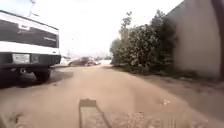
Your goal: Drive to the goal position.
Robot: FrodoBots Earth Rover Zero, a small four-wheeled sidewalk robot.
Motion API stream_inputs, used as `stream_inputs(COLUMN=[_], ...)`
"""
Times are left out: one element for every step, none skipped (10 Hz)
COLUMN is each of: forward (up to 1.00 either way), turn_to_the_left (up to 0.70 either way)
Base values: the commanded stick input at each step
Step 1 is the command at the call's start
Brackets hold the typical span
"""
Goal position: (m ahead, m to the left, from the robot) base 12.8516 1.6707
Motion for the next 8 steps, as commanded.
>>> stream_inputs(forward=[0.70,0.70,0.70,0.70,0.70,0.70,0.70,0.70], turn_to_the_left=[0.19,0.16,0.11,0.05,0.05,0.06,0.05,0.10])
